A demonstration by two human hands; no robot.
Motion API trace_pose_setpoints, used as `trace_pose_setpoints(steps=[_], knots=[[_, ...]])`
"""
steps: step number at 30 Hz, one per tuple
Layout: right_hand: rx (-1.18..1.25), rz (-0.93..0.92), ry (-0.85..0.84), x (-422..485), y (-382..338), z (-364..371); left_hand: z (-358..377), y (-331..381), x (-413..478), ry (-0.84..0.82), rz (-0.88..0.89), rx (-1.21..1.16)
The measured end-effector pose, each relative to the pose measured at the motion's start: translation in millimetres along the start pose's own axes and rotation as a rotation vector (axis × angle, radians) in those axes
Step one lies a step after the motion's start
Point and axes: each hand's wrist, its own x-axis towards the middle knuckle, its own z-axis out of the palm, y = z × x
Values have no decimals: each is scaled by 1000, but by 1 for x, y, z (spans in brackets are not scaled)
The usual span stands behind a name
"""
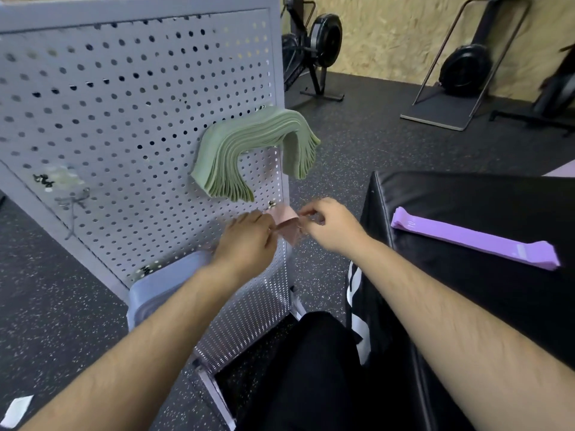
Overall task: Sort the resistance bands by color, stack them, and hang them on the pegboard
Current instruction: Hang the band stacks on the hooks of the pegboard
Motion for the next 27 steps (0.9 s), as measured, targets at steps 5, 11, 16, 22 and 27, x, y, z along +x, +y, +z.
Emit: trace_pose_setpoints(steps=[5, 11, 16, 22, 27], knots=[[-30, -22, 91, -44, 32, -36, 17, 71, 32, 39, 162, -63], [-222, 153, 245, -89, 113, -100, 73, 172, 84, 25, 381, -103], [-453, 387, 149, -112, 187, -149, 126, 258, 130, -168, 529, -155], [-578, 508, -52, -104, 242, -177, 166, 303, 171, -411, 527, -35], [-561, 552, -145, -86, 251, -195, 177, 310, 191, -518, 497, 125]])
